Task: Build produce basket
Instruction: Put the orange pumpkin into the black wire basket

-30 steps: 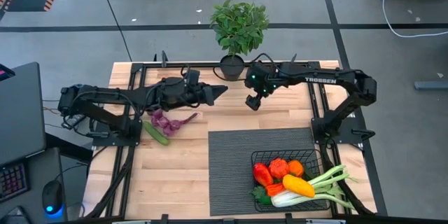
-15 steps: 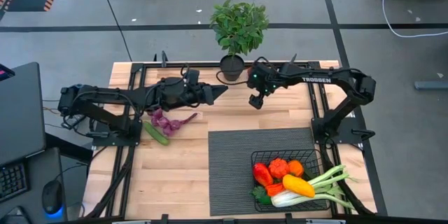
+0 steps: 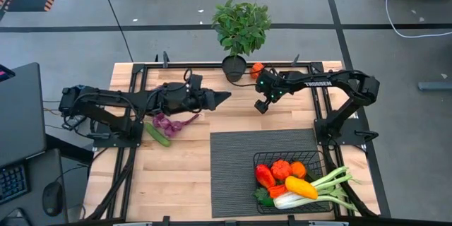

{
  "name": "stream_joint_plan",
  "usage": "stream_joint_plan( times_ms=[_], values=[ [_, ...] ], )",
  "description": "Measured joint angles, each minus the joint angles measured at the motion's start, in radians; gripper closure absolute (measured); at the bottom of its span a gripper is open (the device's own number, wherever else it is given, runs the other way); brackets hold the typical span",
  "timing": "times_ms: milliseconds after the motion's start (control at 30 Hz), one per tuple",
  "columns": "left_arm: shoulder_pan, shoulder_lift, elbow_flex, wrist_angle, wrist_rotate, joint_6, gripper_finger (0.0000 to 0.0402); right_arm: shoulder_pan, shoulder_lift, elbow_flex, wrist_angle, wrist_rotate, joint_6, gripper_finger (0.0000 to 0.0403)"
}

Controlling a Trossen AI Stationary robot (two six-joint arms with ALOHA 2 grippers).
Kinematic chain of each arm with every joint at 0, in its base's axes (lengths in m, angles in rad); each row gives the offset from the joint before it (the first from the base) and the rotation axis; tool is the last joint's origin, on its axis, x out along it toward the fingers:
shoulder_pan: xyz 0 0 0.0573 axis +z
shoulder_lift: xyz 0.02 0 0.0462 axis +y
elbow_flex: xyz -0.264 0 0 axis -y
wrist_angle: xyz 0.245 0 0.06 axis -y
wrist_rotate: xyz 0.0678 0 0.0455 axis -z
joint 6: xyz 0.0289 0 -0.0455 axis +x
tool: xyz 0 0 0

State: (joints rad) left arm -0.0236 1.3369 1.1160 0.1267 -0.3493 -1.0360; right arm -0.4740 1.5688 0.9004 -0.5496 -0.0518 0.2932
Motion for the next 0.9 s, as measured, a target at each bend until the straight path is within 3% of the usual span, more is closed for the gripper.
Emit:
stream_joint_plan(
  times_ms=[367,567,767,900],
  values=[
    [-0.096,0.000,0.000,-0.003,-0.052,-0.023,0.0269,0.000,0.000,0.000,0.065,-0.016,0.078,0.0004],
    [-0.181,-0.011,0.000,-0.004,0.051,-0.059,0.0269,-0.015,0.000,0.000,0.097,0.034,0.073,0.0004],
    [-0.237,-0.011,0.000,-0.003,-0.070,-0.047,0.0269,-0.029,0.000,0.000,0.152,0.079,0.075,0.0003],
    [-0.238,-0.020,-0.001,-0.010,-0.087,-0.038,0.0269,-0.036,0.000,0.000,0.207,0.093,0.139,0.0005]
  ],
)
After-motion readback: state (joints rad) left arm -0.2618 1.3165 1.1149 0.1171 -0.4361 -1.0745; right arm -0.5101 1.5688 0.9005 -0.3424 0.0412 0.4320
